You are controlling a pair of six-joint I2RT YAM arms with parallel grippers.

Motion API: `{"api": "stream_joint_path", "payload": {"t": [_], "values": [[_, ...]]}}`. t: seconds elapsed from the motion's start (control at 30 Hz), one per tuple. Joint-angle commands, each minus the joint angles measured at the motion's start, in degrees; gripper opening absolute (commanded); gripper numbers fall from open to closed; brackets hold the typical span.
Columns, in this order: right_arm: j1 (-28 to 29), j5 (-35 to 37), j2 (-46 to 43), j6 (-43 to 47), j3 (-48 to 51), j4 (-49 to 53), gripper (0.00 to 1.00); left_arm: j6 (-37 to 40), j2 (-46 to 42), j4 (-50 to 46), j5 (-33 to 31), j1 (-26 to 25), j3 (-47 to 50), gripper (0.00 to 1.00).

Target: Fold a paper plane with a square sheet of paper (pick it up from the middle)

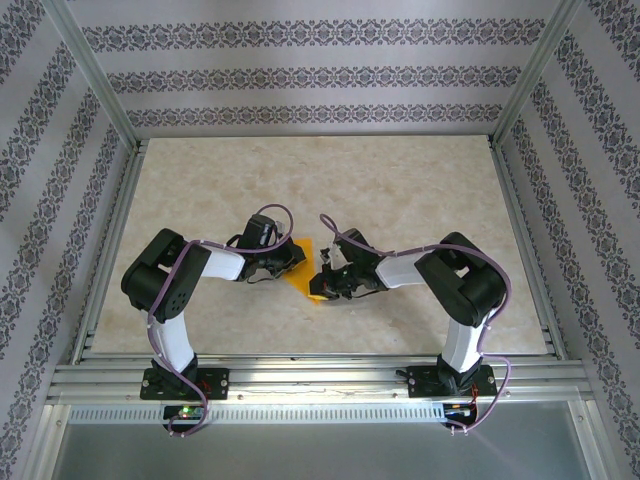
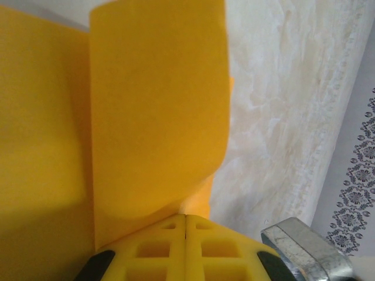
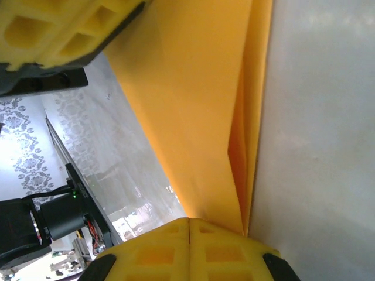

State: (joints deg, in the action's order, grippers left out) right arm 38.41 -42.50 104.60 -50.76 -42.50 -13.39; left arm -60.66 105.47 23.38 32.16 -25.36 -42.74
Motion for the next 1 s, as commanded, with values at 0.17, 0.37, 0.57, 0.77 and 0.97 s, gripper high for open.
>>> {"api": "stream_joint_path", "payload": {"t": [0.17,0.37,0.57,0.77,0.97], "values": [[2.79,-0.03,-0.17,-0.92,4.14,-0.91,0.05,-0.49,1.92,-1.18,-1.71,-0.91,2.06,0.02],[3.20,2.13,-1.37,0.01,5.84,1.71,0.05,-1.22,2.07,-0.83,-2.19,-0.90,2.57,0.01],[4.19,4.53,-3.95,2.82,6.36,8.27,0.03,-1.04,1.93,-1.49,-2.84,-0.88,2.68,0.01],[4.86,4.95,-6.00,2.86,7.87,9.69,0.03,-0.85,1.63,-1.78,-2.90,-0.90,2.72,0.01],[3.80,5.39,-14.99,2.56,5.57,10.44,0.06,-0.86,1.16,-1.49,-3.09,-0.91,3.23,0.01]]}}
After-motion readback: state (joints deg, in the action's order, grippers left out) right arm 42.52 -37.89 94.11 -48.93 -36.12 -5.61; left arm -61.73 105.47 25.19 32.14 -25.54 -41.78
